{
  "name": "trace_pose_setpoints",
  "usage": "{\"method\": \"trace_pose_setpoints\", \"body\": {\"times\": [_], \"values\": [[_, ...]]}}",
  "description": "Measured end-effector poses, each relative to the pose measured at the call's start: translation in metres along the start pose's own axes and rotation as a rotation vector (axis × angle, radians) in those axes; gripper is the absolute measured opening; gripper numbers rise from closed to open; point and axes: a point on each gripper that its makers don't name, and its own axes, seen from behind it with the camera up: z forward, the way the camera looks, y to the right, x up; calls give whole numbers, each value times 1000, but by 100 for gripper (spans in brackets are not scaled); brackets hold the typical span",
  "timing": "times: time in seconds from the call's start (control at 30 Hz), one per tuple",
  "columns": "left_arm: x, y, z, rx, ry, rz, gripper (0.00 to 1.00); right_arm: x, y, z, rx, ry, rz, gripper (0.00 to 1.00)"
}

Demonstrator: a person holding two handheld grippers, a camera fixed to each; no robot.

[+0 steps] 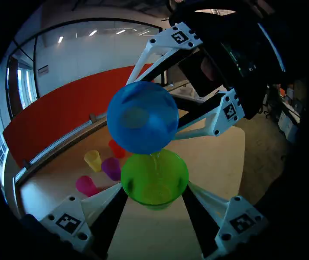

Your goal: Pour water

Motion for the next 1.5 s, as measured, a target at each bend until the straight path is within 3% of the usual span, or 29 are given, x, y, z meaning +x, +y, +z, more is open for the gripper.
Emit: {"method": "trace_pose_setpoints", "body": {"times": [1.5], "values": [[1, 0, 3, -11, -9, -1, 82, 11, -5, 0, -35, 0, -128, 83]]}}
